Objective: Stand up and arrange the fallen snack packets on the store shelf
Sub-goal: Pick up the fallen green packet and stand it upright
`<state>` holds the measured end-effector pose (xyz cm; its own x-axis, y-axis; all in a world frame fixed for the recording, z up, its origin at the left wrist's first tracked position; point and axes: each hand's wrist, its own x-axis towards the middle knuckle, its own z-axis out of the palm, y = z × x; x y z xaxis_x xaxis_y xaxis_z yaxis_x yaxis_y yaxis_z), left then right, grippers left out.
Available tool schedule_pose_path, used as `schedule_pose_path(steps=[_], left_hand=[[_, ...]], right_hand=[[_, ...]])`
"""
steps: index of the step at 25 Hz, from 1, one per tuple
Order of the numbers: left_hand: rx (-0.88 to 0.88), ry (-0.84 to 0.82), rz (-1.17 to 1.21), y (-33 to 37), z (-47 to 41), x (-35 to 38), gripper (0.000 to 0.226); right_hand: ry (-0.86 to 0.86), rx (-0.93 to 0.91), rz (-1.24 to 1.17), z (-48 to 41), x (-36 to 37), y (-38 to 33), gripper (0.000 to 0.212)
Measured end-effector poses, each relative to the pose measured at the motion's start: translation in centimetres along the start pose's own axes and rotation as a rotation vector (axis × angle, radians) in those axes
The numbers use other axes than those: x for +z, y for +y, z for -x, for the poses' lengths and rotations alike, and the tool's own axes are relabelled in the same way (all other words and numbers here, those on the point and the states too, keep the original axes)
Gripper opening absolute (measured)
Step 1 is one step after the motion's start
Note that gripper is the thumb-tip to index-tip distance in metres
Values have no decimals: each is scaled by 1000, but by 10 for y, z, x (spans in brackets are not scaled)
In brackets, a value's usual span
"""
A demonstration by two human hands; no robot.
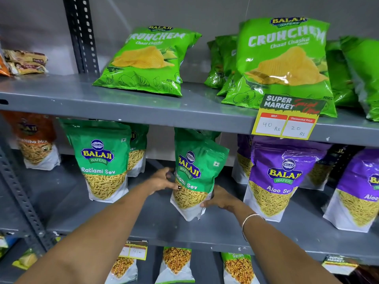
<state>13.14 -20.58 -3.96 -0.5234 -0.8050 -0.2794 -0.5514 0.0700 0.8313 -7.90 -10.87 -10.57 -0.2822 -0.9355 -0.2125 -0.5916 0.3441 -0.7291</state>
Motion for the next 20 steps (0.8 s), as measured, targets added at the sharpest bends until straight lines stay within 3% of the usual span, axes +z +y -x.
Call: schedule_pose_path(steps=[4, 8, 12, 17, 20], left_hand=[[15, -2, 76, -2, -1, 9, 94], [15, 67, 17, -7, -1, 13, 65], [33, 104, 34, -11, 3, 20, 62], [35, 164, 110, -16, 6, 29, 65], [15, 148, 107, -15, 9, 32, 63]], right_hand=[[135, -11, -75, 26, -12, -31, 76], [189, -11, -235, 29, -7, -26, 54], [49, -17, -423, 36, -5, -26, 61], [129, -24, -505, 26, 3, -21, 84], [94, -18, -502, 22, 3, -19, 75]])
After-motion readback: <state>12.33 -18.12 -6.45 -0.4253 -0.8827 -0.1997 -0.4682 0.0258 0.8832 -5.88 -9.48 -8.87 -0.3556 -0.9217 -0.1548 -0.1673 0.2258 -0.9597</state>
